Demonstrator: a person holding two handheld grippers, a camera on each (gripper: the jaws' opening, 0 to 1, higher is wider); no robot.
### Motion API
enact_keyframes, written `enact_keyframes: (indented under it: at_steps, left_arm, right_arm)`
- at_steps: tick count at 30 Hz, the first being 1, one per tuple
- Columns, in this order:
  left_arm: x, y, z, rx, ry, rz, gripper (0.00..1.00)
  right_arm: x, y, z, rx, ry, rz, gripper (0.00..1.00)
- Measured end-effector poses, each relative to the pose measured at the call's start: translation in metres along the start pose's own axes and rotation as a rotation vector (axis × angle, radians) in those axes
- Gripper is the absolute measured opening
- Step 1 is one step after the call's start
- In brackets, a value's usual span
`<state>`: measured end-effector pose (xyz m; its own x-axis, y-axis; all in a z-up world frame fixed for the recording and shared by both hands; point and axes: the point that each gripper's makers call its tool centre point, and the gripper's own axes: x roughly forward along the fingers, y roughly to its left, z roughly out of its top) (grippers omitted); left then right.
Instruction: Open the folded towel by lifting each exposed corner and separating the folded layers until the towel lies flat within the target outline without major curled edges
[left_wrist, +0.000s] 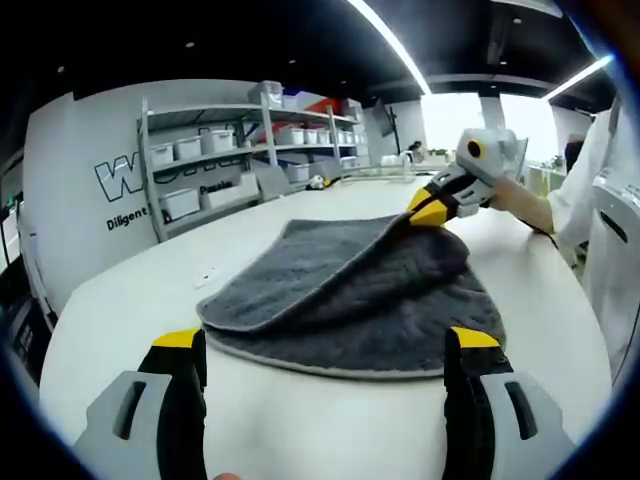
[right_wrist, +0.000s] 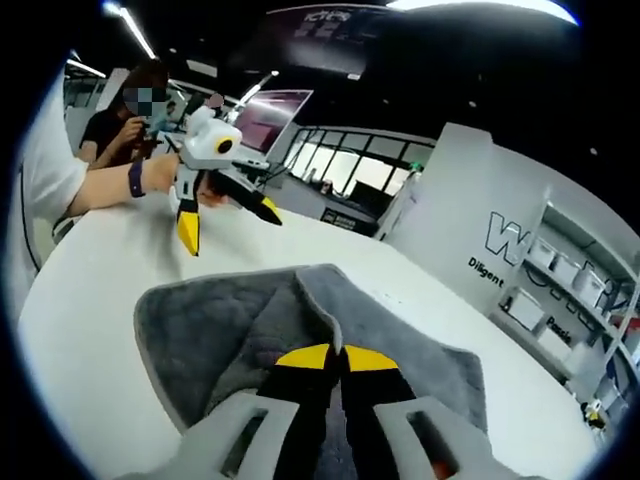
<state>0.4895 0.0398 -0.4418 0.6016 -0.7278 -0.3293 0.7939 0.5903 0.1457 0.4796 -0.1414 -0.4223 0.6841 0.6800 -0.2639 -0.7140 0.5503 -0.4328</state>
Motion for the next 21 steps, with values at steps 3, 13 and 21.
enact_keyframes:
  at_steps: [3, 13, 21]
  left_arm:
    - [0.0, 0.0, 0.0, 0.0, 0.001, 0.001, 0.97]
    - [0.0, -0.002, 0.0, 0.0, 0.001, 0.001, 0.97]
    - [0.0, -0.001, 0.0, 0.001, 0.001, 0.001, 0.97]
  right_arm:
    - [-0.001, -0.004, -0.002, 0.004, 0.004, -0.011, 0.0]
    - [-0.006, -0.016, -0.005, 0.019, 0.008, -0.042, 0.0]
    - [-0.008, -0.025, -0.008, 0.028, 0.011, -0.063, 0.0]
